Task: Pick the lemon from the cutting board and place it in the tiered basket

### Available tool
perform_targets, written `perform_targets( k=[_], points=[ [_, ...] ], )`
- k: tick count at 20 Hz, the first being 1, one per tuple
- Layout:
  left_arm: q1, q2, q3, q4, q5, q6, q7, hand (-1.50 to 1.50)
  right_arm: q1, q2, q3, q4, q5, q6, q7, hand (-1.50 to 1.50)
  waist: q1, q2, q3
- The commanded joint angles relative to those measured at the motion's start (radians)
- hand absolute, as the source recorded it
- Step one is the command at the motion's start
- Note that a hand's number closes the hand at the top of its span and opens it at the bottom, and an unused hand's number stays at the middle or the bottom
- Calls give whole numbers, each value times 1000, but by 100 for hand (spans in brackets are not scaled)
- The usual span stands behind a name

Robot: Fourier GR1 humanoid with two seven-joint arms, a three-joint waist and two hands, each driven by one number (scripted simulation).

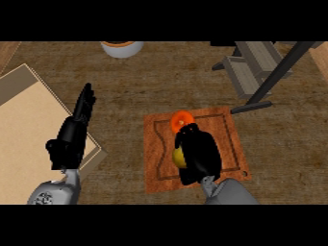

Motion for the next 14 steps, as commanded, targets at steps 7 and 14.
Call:
perform_targets(
  k=[7, 14],
  points=[
    [-27, 13, 28, -6, 5, 2, 38, 0, -235, -179, -141, -268, -127, 742, 155, 150, -15, 0, 0],
    [-20, 1, 33, 54, 22, -18, -41, 0, -308, -202, -297, -393, -109, 813, 204, 150, -7, 6, 1]
  ],
)
